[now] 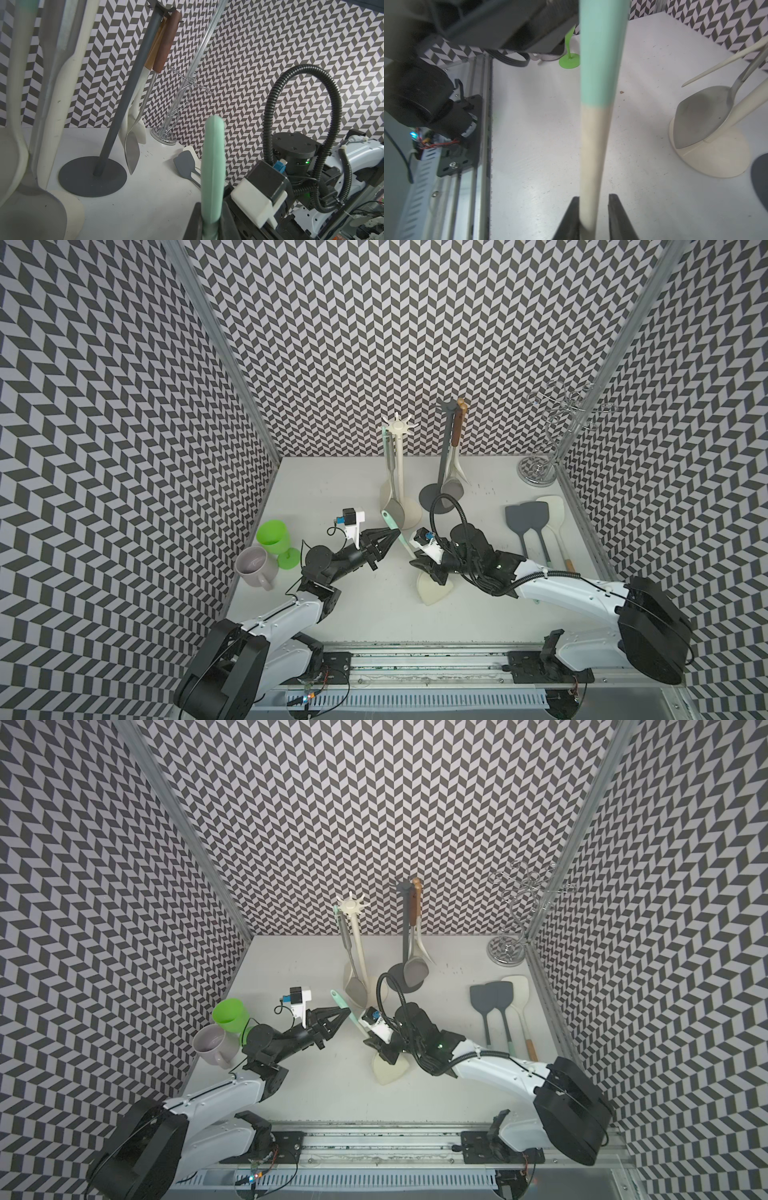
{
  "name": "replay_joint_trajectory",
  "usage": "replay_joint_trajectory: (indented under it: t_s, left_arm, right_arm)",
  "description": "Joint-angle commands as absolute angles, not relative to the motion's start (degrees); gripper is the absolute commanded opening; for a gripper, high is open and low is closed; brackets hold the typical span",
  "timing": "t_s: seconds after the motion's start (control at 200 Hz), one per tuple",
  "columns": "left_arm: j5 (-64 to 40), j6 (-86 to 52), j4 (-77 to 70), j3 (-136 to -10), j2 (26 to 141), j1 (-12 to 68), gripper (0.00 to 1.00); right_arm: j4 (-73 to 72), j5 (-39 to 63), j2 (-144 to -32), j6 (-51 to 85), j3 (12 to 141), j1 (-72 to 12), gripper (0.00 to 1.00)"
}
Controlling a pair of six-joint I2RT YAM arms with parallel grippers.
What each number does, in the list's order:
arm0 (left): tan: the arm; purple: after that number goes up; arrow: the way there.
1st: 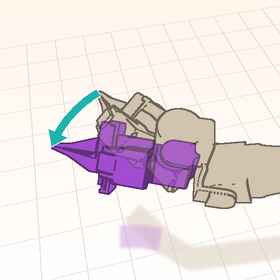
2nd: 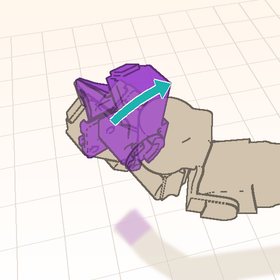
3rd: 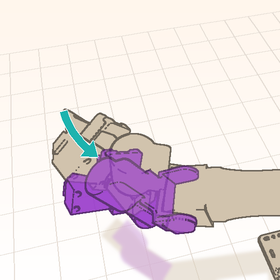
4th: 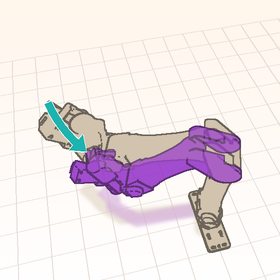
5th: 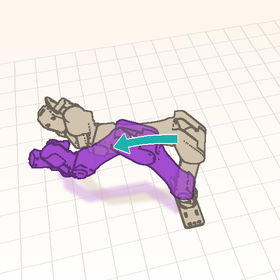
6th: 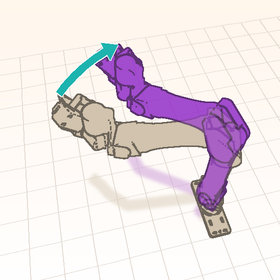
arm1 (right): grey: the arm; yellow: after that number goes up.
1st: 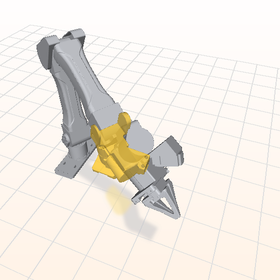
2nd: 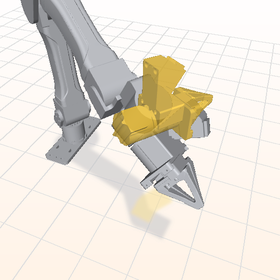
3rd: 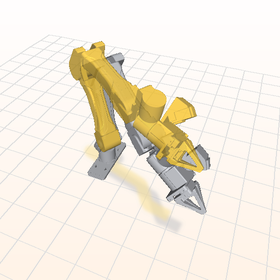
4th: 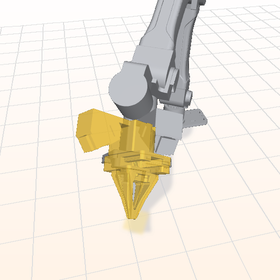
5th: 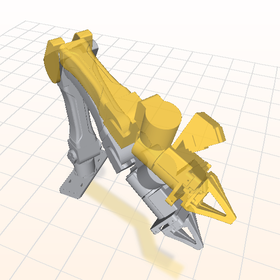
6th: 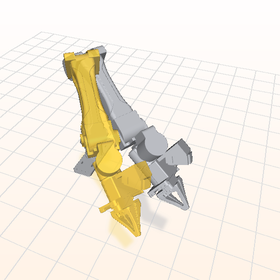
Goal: Take the spatula off the kitchen utensil rack
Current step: Place the spatula at the center of the board.
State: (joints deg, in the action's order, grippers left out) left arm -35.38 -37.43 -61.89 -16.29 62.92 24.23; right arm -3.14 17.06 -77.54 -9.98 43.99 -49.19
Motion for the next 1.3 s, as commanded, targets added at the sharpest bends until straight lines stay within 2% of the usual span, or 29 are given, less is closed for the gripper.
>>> replay_joint_trajectory:
  t_s: [0.0, 0.21, 0.335, 0.386, 0.416, 0.641, 0.756, 0.886, 1.052, 1.297]
  left_arm:
    - [-29.79, -37.97, -59.71, -16.96, 58.46, 24.35, 0.00]
    - [-16.62, -38.19, -60.78, -16.91, 53.20, 24.88, 0.00]
    - [-10.01, -35.13, -62.60, -19.05, 54.07, 27.65, 0.00]
    - [-6.98, -32.90, -63.50, -19.79, 54.69, 29.66, 0.00]
    - [-4.70, -31.16, -64.06, -20.20, 55.15, 30.97, 0.00]
    - [6.74, -19.25, -71.36, -21.33, 58.17, 39.33, 0.00]
    - [11.67, -13.14, -76.92, -21.09, 59.99, 43.34, 0.00]
    - [14.54, -6.55, -84.35, -20.75, 62.49, 47.53, 0.00]
    - [17.36, 1.20, -94.50, -19.58, 65.83, 52.93, 0.00]
    - [18.16, 7.91, -100.76, -19.54, 69.00, 58.96, 0.00]
  right_arm:
    - [-6.43, 13.75, -74.02, -7.39, 45.86, -49.39, 0.50]
    - [-4.11, 13.63, -69.47, 3.91, 48.21, -49.39, 0.71]
    - [-8.21, 10.67, -65.59, 20.32, 46.29, -49.31, 0.82]
    - [-8.59, 11.27, -64.06, 26.35, 46.27, -49.22, 0.95]
    - [-8.87, 12.88, -63.36, 28.87, 46.31, -49.22, 0.99]
    - [-9.19, 14.54, -59.26, 55.60, 46.60, -48.94, 1.00]
    - [-14.65, 15.99, -57.84, 69.57, 43.68, -48.85, 1.00]
    - [-25.31, 17.09, -56.77, 87.39, 38.15, -48.10, 0.83]
    - [-26.20, 15.76, -57.94, 97.36, 38.37, -47.64, 0.81]
    - [-33.05, 16.52, -62.29, 107.70, 38.74, -46.76, 0.73]
